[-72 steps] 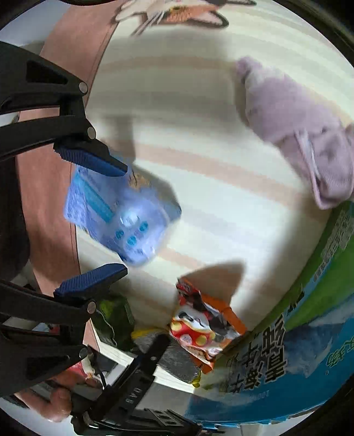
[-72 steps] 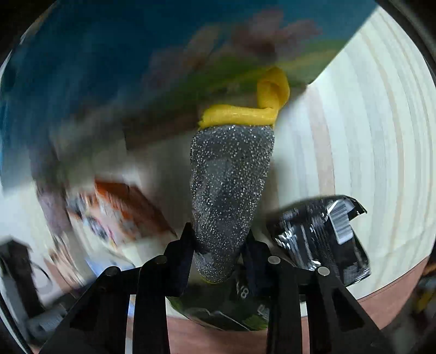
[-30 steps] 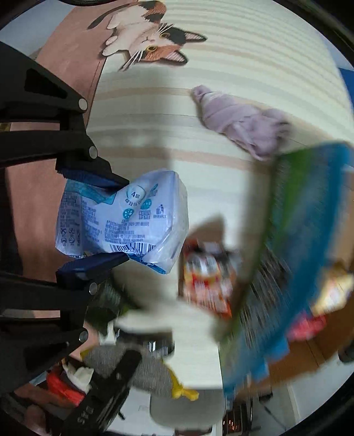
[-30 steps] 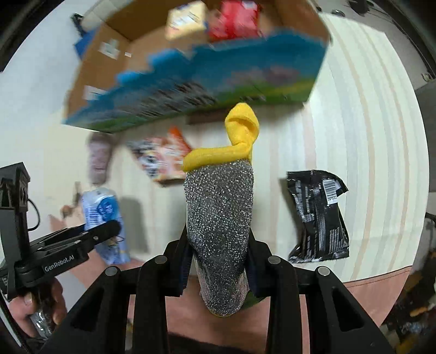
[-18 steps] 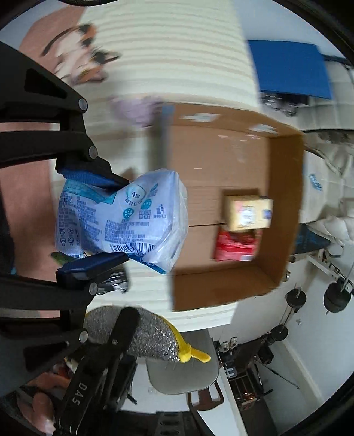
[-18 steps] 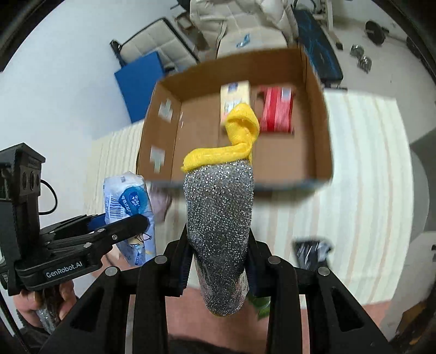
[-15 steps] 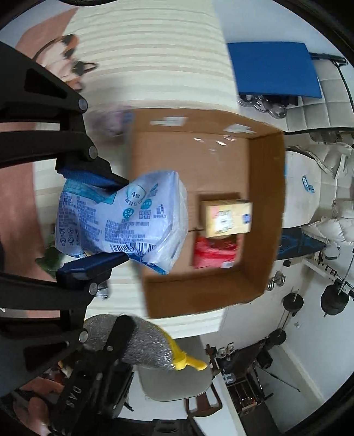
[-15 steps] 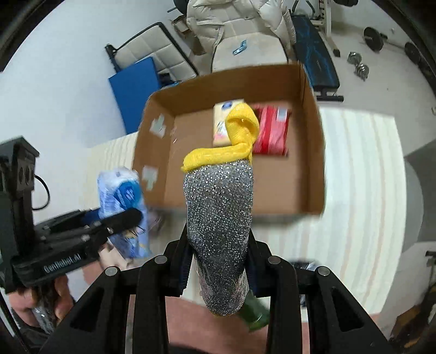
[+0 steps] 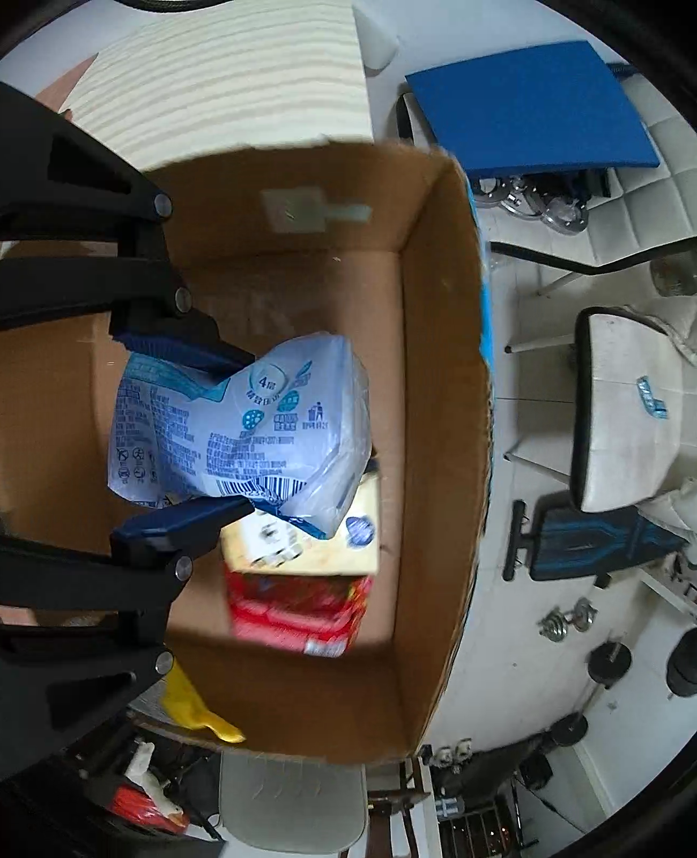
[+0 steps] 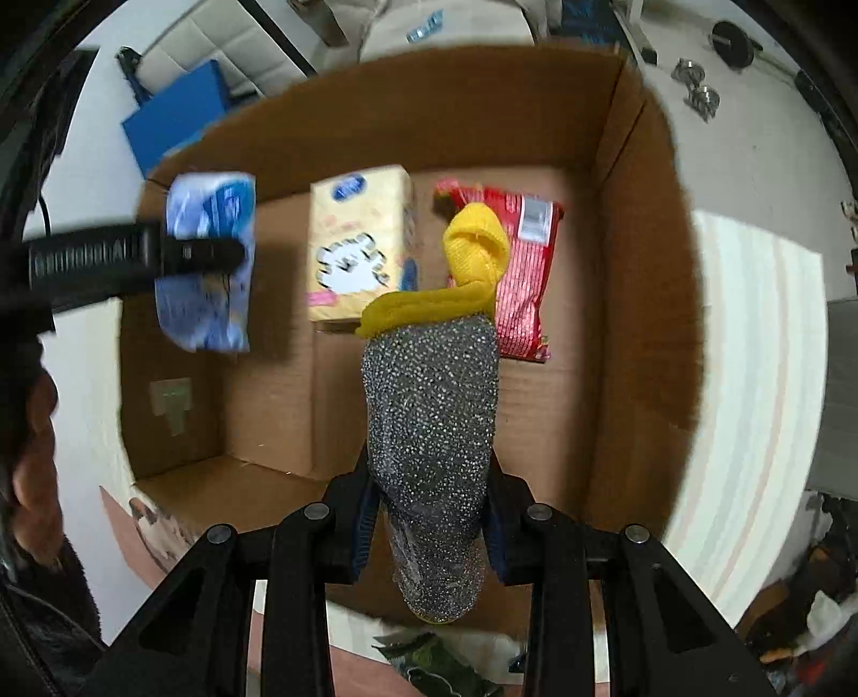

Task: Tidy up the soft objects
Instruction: 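Lower the wipes pack and scrubber sponge into the box and release both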

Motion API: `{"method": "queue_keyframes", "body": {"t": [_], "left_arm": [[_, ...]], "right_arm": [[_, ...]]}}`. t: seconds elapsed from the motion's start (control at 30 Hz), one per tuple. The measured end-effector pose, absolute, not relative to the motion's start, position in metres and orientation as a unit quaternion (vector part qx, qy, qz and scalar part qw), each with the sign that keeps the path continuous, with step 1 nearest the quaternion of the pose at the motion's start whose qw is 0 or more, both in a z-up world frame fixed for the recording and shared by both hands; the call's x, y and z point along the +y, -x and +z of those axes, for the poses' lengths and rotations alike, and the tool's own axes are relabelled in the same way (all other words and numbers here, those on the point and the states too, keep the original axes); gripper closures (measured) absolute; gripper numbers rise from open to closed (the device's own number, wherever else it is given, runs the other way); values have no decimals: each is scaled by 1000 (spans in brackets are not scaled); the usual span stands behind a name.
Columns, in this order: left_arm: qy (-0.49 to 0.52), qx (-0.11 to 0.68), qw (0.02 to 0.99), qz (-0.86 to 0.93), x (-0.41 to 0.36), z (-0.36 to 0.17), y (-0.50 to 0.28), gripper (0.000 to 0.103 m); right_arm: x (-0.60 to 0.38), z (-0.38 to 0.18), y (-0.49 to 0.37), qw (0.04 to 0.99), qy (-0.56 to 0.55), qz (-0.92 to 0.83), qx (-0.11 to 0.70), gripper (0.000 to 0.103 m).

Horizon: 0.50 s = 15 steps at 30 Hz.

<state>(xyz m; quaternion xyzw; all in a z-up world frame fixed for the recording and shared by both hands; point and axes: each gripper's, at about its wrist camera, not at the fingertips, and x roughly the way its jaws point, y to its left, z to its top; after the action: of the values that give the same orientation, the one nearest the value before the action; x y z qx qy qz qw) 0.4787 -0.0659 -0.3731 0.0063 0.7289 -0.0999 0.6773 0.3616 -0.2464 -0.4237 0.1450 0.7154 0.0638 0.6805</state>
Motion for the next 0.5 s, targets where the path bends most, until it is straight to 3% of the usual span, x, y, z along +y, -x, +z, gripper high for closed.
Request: {"method": "queue_keyframes", "body": {"t": [0.27,0.5], "left_arm": [[-16,746,661,-84,-73,-417,-509,60],[0,777,624,-85,-74,-435,-513,53]], "right_arm": [[-245,-459,-367,658,-138,57,738,68],[-242,-467,-369,649,-129,57,747,65]]}}
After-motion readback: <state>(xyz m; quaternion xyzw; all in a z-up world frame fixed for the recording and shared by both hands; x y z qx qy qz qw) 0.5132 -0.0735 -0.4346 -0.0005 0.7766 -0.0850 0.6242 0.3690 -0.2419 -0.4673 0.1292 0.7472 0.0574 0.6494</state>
